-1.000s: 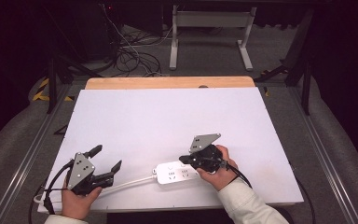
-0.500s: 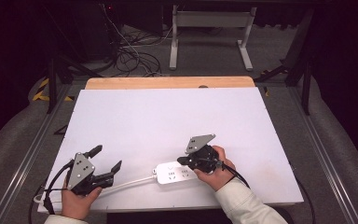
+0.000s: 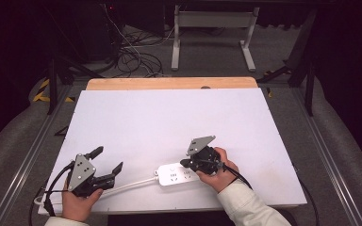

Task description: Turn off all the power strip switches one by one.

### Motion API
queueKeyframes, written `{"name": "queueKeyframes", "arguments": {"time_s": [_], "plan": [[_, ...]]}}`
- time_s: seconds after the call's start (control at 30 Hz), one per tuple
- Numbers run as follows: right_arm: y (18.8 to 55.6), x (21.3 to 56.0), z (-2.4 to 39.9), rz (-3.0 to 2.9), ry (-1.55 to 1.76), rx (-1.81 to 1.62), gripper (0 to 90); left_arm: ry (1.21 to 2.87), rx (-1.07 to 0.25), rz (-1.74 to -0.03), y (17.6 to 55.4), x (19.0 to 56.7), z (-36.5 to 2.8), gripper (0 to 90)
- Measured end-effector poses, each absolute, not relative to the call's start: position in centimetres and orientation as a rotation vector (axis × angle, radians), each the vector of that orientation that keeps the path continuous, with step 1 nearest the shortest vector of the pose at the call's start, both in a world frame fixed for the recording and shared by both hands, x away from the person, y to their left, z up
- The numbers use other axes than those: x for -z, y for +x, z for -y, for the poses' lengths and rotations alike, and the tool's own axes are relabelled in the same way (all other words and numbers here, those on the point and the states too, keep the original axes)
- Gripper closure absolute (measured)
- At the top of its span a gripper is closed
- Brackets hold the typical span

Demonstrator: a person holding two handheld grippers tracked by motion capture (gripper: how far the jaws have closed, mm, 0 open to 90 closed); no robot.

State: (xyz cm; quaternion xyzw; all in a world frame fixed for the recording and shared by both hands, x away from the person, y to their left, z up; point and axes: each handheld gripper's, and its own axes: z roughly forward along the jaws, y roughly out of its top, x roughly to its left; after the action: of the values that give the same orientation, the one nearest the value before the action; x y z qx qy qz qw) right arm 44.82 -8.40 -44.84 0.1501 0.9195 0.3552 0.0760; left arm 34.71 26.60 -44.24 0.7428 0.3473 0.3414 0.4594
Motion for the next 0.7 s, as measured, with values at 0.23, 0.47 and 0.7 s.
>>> {"name": "queueKeyframes", "arguments": {"time_s": [0.23, 0.47, 0.7], "plan": [[44.78, 45.02, 8.32, -2.758, 0.443, -1.038, 90.0, 1.825, -0.836, -0.858, 34.67, 44.24, -26.61, 20.3], [44.7, 45.2, 8.31, -2.756, 0.444, -1.039, 90.0, 1.825, -0.839, -0.857, 34.66, 44.22, -26.63, 20.3], [44.51, 45.31, 8.17, -2.745, 0.424, -1.014, 90.0, 1.823, -0.835, -0.858, 34.66, 44.24, -26.49, 20.3]]}}
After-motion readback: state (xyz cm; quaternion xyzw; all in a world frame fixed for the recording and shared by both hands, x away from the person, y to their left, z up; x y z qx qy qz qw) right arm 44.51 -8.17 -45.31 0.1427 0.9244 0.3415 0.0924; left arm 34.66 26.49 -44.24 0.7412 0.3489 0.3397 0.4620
